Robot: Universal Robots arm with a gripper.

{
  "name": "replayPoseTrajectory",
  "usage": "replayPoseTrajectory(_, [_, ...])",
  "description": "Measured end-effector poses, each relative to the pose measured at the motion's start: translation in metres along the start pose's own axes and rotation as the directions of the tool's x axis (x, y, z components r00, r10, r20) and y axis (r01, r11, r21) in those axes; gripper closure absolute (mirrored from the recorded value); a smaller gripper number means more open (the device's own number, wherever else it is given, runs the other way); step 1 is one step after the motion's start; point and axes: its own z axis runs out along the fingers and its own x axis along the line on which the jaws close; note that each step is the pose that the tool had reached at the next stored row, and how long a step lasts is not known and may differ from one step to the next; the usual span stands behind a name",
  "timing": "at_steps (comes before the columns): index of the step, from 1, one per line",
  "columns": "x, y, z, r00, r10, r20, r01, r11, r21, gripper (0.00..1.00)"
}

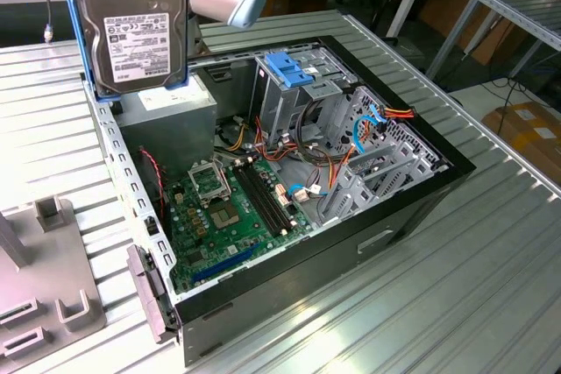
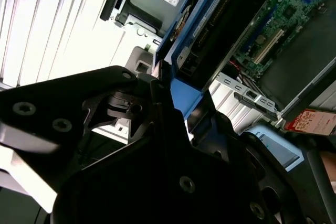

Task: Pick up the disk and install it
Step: 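Pick up the disk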

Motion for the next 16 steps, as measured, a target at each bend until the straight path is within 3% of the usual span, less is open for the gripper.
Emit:
replayPoseTrajectory(7, [-0.0003, -0.0186, 0.0006, 1.0000, 0.000, 0.0000, 0.000, 1.0000, 0.0001, 0.63])
replayPoseTrajectory(11, [-0.0005, -0.0353, 0.0011, 1.0000, 0.000, 0.0000, 0.000, 1.0000, 0.0000, 0.63])
replayPoseTrajectory(16, [-0.0008, -0.0505, 0.0016, 1.0000, 0.000, 0.0000, 0.000, 1.0000, 0.0000, 0.63])
